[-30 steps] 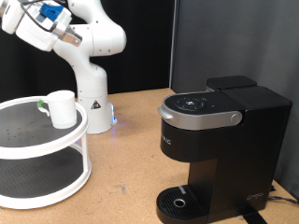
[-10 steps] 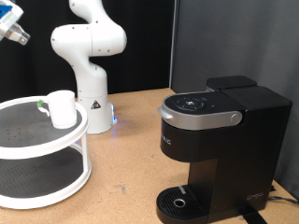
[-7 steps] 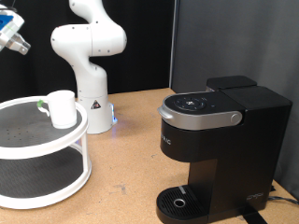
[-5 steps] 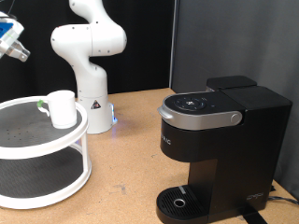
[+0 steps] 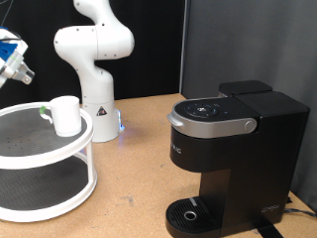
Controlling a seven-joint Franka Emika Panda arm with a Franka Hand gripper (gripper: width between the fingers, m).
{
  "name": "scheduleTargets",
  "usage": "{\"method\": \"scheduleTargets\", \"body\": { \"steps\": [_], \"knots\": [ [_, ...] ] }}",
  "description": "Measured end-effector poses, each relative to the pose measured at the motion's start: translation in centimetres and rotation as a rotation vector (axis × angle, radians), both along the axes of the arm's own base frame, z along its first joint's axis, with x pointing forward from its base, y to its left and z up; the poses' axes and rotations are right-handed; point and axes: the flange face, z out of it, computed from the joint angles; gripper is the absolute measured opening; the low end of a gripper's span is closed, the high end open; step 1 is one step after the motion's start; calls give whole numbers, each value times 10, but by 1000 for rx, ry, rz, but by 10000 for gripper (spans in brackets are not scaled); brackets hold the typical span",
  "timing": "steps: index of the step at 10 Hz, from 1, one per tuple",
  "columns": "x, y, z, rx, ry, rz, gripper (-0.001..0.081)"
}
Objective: Make a cup of coffee with the keurig machine
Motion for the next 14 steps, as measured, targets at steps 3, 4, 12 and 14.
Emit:
{"method": "scheduleTargets", "body": {
  "steps": [3, 4, 12, 14],
  "knots": [
    [-3, 4, -15, -19, 19, 33, 264],
    [-5, 5, -18, -27, 26, 49, 264],
    [1, 20, -41, -83, 32, 45, 805],
    [0, 23, -46, -83, 36, 44, 805]
  ]
}}
